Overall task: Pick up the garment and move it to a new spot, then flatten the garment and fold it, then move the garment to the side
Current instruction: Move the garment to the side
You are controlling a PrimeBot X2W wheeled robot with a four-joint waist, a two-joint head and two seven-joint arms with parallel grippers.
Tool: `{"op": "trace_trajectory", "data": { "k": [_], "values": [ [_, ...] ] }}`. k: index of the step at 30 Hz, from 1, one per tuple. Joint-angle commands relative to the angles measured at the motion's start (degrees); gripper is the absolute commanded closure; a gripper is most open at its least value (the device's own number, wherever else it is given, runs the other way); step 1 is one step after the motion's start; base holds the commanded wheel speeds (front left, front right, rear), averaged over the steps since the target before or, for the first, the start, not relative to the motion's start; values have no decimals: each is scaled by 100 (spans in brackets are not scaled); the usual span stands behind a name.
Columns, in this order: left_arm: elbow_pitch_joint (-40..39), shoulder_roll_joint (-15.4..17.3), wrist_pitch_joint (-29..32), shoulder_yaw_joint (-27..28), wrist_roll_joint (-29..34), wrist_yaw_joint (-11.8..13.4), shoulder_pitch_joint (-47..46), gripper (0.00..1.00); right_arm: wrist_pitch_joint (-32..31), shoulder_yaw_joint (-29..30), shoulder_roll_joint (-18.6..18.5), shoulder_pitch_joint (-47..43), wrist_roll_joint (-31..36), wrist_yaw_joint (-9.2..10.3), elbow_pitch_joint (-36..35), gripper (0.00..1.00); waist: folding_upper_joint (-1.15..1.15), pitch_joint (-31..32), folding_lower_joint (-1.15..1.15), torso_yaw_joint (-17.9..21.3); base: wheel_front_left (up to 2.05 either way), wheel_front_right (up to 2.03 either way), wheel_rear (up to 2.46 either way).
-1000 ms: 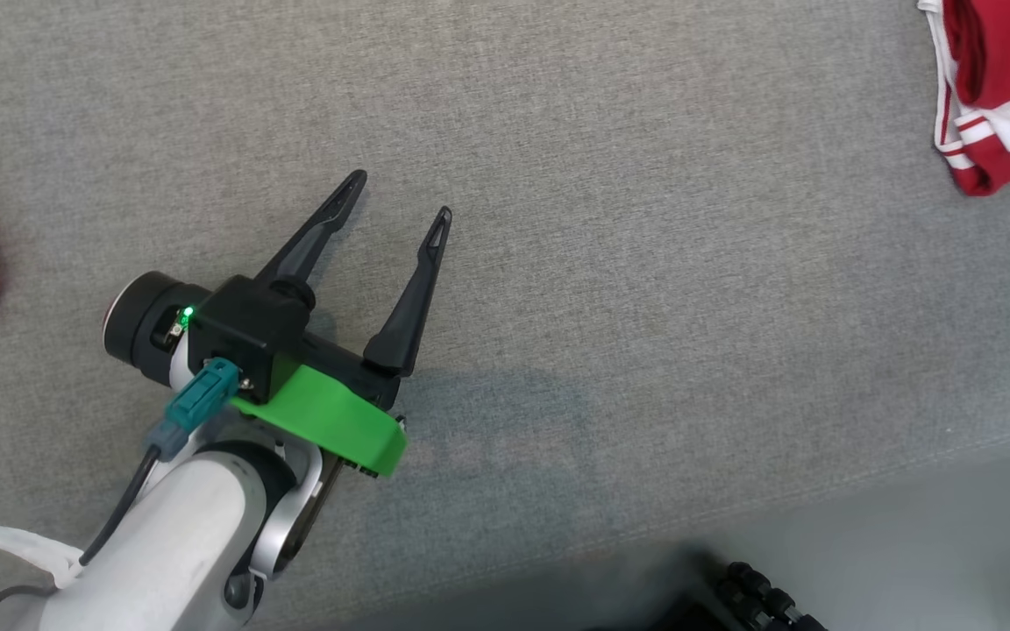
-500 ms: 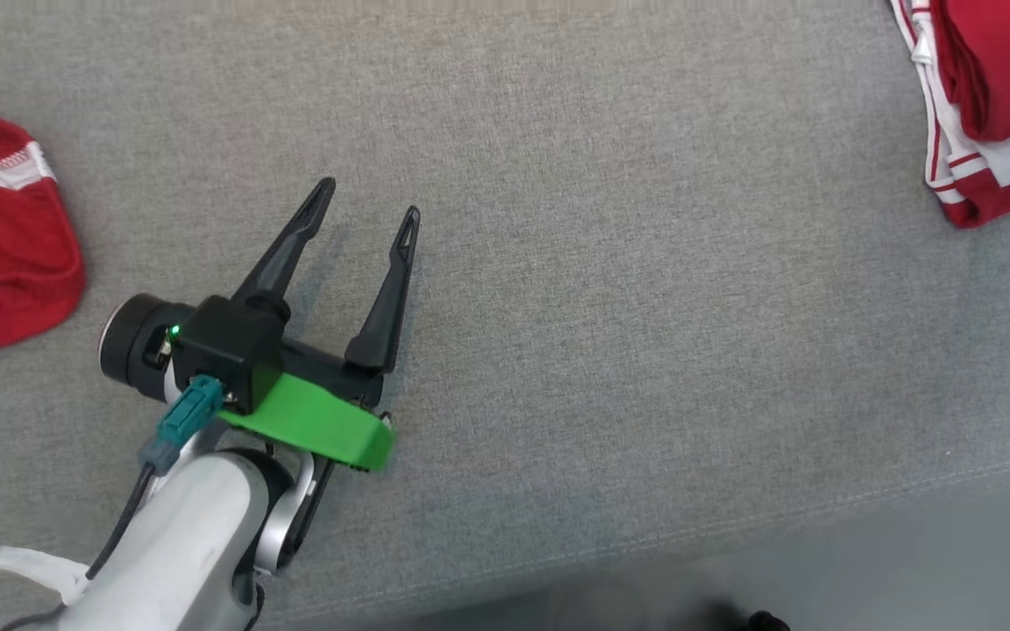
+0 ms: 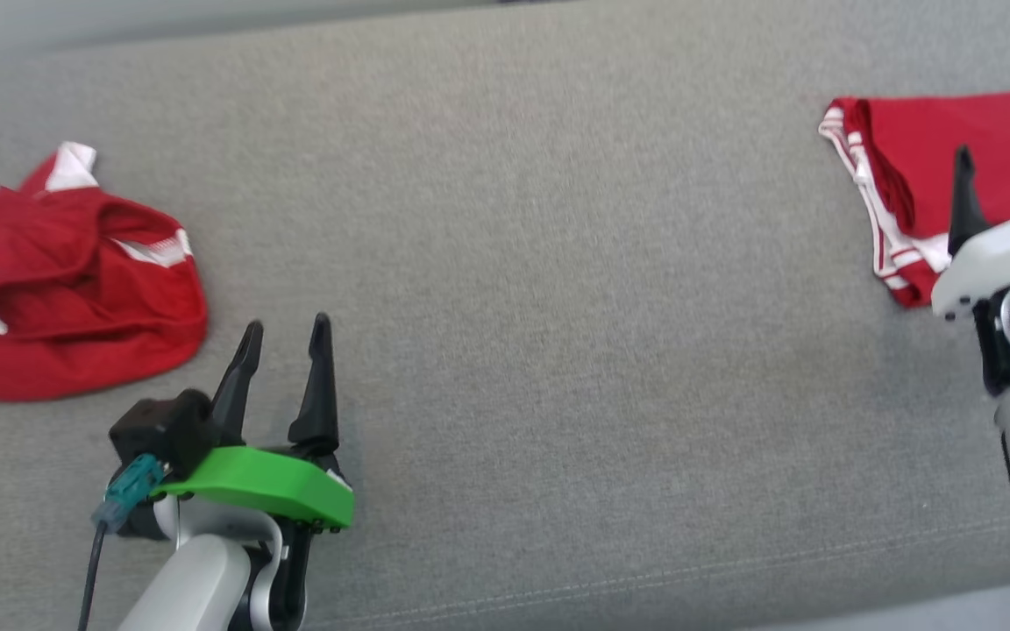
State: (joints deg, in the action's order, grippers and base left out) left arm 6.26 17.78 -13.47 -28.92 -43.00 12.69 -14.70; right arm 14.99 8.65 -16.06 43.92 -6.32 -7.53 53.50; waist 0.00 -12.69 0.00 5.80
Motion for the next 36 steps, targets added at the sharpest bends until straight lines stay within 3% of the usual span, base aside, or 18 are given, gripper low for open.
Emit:
{"op": "trace_trajectory", "data": {
  "k": [1, 8, 12, 21, 25, 36],
  "values": [
    [78, -26, -39, 102, -85, 77, 213, 0, 21, -11, 72, -274, -275, 9, -139, 0, 0, 1006, 0, -395, 0, 0, 0],
    [216, -58, -58, 453, -492, 154, 649, 0, -100, -70, 417, -1146, -1292, 8, -911, 0, 0, 1453, 0, -510, 0, 0, 0],
    [383, 88, 44, 578, -598, 196, 801, 0, -194, -224, 694, -1719, -1473, 5, -1467, 0, 0, 1569, 0, -580, 0, 0, 0],
    [383, 353, -38, 687, -478, 141, 1092, 0, -518, -362, 1215, -2735, -1526, 5, -2513, 0, 0, 1706, 0, -661, 0, 0, 0],
    [369, 453, -124, 741, -244, 157, 1257, 0, -626, -518, 1294, -3099, -1555, 5, -2855, 0, 0, 1727, 0, -692, 0, 0, 0],
    [309, 377, -176, 942, 105, -178, 1735, 0, -602, -764, 1309, -3857, -1460, 5, -3383, 0, 0, 1815, 0, -859, 0, 0, 0]
  ]
}}
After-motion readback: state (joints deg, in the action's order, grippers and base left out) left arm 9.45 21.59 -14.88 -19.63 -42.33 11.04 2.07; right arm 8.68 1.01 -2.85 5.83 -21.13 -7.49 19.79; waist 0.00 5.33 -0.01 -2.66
